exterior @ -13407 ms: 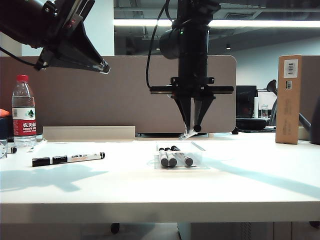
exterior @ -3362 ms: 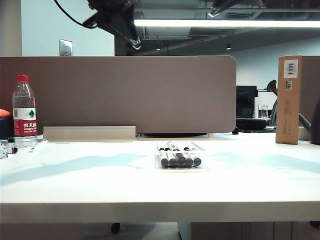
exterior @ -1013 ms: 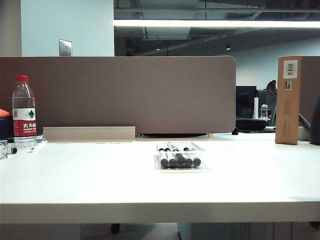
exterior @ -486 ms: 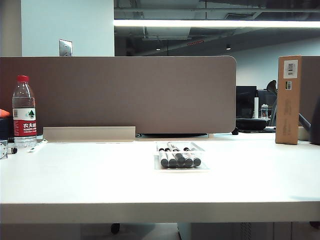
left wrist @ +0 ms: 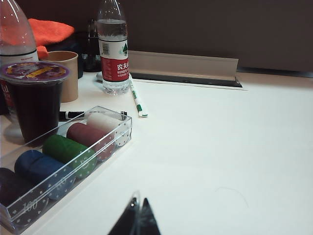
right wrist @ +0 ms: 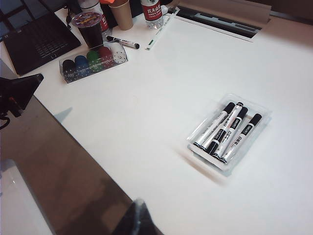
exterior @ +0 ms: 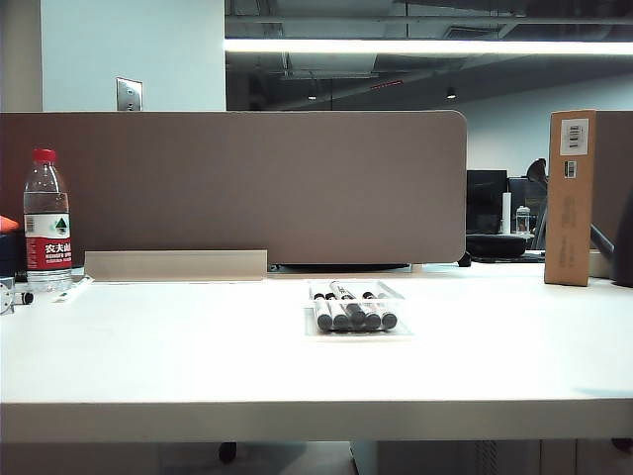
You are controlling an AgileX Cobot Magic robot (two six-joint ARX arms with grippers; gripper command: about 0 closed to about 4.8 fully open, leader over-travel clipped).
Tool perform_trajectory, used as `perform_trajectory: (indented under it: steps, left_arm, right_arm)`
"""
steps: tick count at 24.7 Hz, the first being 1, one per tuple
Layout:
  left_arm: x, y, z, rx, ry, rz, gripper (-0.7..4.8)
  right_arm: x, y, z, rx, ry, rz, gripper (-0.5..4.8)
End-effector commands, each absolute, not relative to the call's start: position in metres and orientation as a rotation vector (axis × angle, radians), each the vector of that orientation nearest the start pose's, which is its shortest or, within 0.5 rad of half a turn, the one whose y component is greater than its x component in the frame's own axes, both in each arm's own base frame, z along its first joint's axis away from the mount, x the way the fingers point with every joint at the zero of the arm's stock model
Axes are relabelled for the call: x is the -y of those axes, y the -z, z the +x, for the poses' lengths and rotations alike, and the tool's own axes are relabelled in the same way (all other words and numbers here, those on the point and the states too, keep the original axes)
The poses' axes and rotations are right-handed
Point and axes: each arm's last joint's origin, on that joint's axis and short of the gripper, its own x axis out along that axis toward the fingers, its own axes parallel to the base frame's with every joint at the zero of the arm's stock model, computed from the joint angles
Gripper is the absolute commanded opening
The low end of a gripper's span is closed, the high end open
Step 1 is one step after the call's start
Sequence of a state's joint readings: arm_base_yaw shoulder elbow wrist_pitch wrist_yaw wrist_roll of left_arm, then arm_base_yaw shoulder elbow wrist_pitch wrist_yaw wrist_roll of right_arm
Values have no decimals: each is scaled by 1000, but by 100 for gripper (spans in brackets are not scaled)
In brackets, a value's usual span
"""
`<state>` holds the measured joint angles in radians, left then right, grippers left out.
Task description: Pick up the markers scattered on the table and put them into the packaging box, making sure the markers fit the shape of the box's grooves.
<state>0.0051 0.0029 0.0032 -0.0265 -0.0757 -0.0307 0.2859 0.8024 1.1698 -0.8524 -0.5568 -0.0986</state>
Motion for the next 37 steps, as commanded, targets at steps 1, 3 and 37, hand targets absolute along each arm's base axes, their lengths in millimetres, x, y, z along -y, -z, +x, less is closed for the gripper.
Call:
perform_trajectory:
  steps: [1, 3, 37]
  left_arm:
    - [-3, -165, 97, -8, -78, -27, -4]
    - [-3, -163, 97, -19, -73, -26, -4]
    - [-3, -163, 97, -24, -72, 8, -4]
  right_arm:
    - [-50, -397, 115, -433, -851, -25, -5]
    - [-50, -397, 115, -433, -851, -25, -5]
    - [-50, -397, 115, -433, -851, -25, -5]
